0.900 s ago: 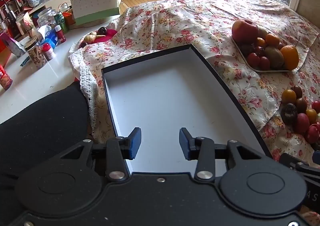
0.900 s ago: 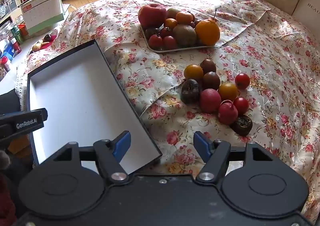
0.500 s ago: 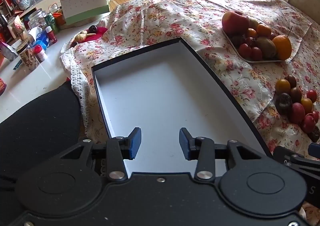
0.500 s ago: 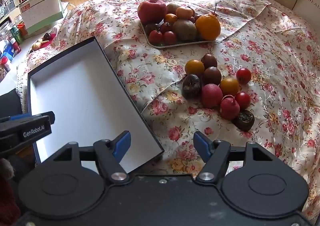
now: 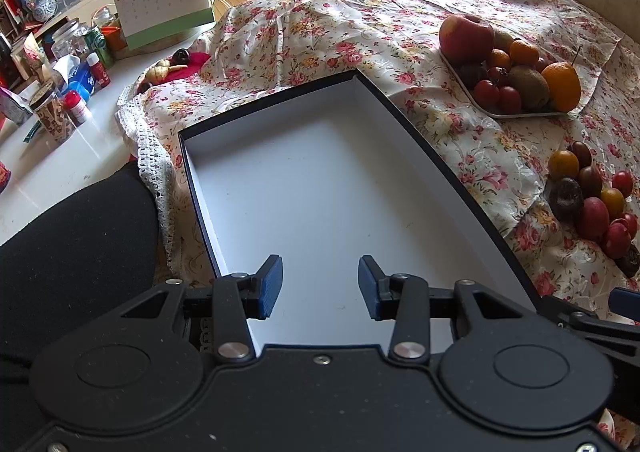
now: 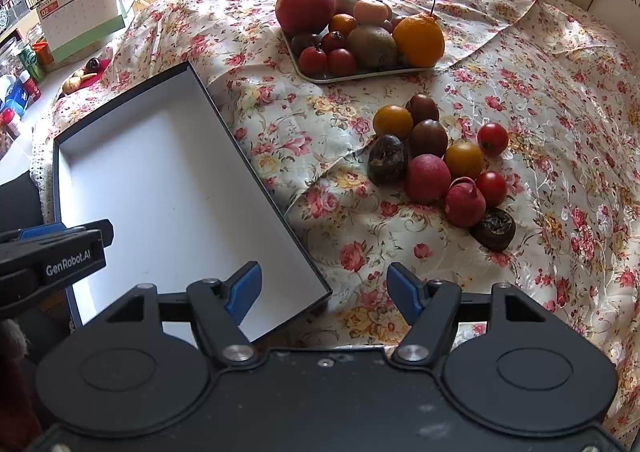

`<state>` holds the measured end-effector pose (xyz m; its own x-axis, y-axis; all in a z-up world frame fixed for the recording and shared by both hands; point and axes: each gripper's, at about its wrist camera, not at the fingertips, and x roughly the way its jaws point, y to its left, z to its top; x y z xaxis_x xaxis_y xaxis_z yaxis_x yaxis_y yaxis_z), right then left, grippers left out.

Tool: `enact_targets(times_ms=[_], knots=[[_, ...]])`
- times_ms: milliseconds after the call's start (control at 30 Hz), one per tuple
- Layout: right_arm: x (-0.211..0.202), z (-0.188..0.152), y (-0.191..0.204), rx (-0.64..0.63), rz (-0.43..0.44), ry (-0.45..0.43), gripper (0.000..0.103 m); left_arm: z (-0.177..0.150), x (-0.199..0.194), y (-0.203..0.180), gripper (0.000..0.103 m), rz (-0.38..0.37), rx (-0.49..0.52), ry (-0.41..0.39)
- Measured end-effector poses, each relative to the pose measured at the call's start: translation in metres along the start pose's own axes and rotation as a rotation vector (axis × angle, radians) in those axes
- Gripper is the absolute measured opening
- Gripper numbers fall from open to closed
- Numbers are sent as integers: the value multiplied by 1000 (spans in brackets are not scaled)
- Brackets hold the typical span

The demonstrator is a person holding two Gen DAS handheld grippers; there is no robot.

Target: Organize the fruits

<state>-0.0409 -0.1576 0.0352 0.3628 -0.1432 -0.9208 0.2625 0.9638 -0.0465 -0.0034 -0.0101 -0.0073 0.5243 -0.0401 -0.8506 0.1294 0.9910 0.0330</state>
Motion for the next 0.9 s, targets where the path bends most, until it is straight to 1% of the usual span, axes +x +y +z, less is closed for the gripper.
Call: enact_targets(times_ms=[900], knots=[[2,-2,4,-11,22,28,71,1,0,-1,50,2,0,1]])
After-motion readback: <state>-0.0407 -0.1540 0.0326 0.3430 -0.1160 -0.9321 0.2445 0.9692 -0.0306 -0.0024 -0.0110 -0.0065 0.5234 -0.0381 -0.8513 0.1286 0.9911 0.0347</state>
